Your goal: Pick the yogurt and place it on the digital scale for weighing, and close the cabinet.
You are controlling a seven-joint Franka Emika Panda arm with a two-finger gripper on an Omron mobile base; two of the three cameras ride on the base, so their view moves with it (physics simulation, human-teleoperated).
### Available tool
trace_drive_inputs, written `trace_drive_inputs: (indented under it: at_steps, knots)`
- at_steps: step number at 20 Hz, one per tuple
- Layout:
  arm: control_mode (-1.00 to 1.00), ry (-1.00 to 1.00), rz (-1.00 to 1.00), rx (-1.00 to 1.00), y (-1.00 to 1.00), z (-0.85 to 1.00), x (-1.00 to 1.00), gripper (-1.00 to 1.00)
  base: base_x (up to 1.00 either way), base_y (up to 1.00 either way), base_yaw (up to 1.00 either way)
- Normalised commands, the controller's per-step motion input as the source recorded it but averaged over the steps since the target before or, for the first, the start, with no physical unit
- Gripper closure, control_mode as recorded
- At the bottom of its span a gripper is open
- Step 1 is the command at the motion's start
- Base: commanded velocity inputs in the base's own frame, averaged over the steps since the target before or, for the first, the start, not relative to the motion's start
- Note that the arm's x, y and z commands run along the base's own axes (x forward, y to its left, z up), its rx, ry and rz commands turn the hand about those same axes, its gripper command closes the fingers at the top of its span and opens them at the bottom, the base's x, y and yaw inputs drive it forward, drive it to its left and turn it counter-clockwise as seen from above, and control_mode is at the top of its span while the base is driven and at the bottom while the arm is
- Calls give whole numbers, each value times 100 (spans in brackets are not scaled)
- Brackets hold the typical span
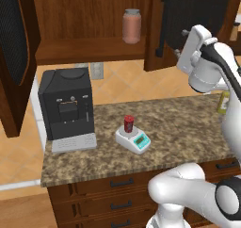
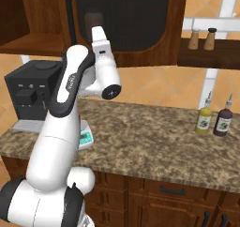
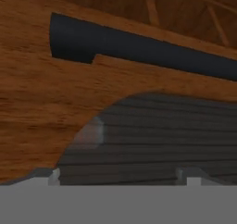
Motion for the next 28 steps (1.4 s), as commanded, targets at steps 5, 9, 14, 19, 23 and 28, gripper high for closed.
trace_drive_inputs:
  at_steps: [5, 9, 14, 19, 23, 28]
  knots:
    - [-100, -1, 0, 4, 0, -1, 70, -100, 0, 0, 0]
    - [-100, -6, 0, 7, 0, -6, 62, -100, 0, 0, 0]
    - [-100, -3, 0, 7, 0, -6, 76, -100, 0, 0, 0]
    - [-100, 0, 0, 7, 0, -5, 100, -100, 0, 0, 0]
    - [-100, -3, 0, 6, -25, 20, 9, -100, 0, 0, 0]
    - [-100, -8, 0, 3, -50, 45, -89, -100, 0, 0, 0]
